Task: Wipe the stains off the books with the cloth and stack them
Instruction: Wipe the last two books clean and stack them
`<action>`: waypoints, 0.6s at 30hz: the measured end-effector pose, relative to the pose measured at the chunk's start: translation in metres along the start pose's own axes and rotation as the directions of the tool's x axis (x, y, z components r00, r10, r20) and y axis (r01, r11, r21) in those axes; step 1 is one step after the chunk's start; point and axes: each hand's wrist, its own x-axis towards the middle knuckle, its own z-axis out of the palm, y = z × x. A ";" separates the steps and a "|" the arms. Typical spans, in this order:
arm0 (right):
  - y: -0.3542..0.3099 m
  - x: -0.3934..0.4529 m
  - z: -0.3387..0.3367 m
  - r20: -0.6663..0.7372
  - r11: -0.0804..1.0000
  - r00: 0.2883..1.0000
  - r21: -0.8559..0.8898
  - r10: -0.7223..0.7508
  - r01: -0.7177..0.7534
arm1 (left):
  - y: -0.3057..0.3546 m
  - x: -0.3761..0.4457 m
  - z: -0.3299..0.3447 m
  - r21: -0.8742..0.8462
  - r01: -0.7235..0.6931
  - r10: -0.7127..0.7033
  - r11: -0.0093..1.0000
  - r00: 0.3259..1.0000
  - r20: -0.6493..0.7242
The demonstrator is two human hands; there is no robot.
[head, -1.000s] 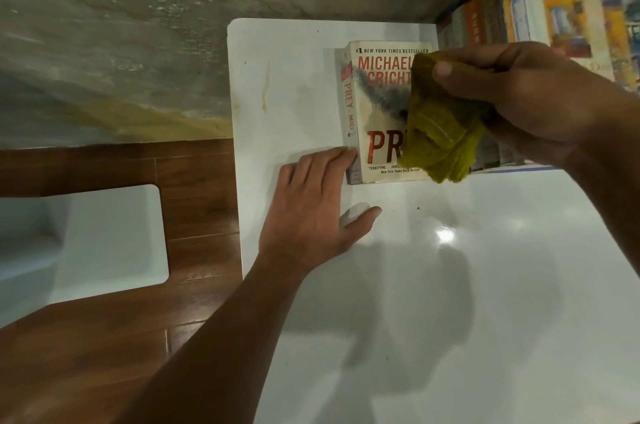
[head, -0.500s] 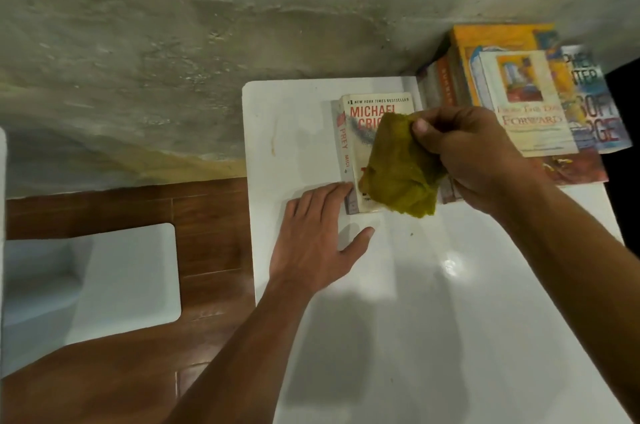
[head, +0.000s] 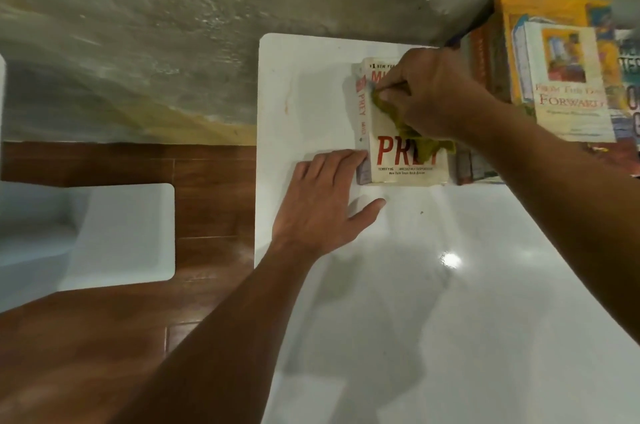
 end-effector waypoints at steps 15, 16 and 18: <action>0.000 -0.057 0.031 0.036 0.989 0.996 0.130 -0.077 0.071 | 0.000 -0.004 -0.007 -0.079 -0.020 0.023 0.997 0.999 0.034; -0.001 -0.062 0.033 0.049 0.989 0.996 0.125 -0.080 0.073 | -0.003 -0.005 -0.007 -0.100 -0.033 0.037 0.994 0.998 0.045; -0.001 -0.073 0.035 0.099 0.990 0.993 0.132 -0.067 0.053 | -0.004 -0.004 -0.007 -0.145 -0.036 0.044 0.989 0.997 0.056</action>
